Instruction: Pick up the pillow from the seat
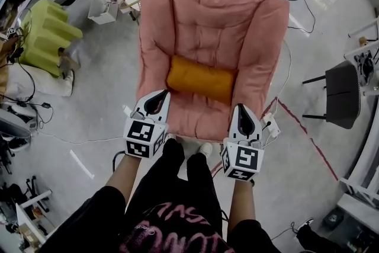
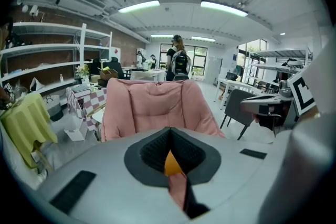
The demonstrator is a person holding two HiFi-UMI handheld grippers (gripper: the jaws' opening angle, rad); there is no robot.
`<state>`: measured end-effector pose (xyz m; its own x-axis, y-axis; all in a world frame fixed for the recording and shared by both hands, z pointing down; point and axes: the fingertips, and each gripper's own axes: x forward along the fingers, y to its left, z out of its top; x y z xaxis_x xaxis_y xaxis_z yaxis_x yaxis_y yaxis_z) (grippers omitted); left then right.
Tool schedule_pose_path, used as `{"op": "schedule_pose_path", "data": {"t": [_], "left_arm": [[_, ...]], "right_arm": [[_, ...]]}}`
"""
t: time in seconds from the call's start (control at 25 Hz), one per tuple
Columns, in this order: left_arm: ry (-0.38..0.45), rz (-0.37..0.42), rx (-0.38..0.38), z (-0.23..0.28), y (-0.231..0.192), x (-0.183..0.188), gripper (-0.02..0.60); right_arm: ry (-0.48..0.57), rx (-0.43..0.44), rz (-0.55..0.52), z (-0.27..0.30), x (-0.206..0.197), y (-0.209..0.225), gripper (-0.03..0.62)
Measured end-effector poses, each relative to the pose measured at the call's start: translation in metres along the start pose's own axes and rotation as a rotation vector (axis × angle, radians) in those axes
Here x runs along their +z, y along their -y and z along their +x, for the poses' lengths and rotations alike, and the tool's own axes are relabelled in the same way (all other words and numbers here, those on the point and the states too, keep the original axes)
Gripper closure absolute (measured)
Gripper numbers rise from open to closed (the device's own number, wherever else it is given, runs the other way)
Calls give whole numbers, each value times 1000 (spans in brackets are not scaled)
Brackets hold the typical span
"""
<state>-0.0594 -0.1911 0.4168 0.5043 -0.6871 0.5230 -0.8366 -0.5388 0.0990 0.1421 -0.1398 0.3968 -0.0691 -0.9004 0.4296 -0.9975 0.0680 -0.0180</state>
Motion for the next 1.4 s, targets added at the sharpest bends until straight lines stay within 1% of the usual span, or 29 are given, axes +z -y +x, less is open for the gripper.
{"op": "schedule_pose_path", "data": {"t": [0.28,0.44,0.52,0.72,0.84,1.16,1.4], "left_arm": [[-45,-16,-5,20,-7,-19,574],[-74,-7,-8,33,-9,-29,574],[-82,-8,-11,40,-11,-32,574],[-103,-12,-15,59,-14,-44,574],[-116,-32,-7,72,-13,-54,574],[-152,-50,4,98,-15,-84,574],[-172,-52,-1,117,-18,-102,574]], "right_arm": [[-41,6,14,20,-20,0,572],[-53,19,-22,32,-28,-2,572],[-59,9,-5,40,-31,1,572],[-82,-49,12,57,-49,17,572],[-103,-59,25,65,-63,30,572],[-134,-52,56,83,-97,37,572],[-161,-38,39,98,-118,35,572]]}}
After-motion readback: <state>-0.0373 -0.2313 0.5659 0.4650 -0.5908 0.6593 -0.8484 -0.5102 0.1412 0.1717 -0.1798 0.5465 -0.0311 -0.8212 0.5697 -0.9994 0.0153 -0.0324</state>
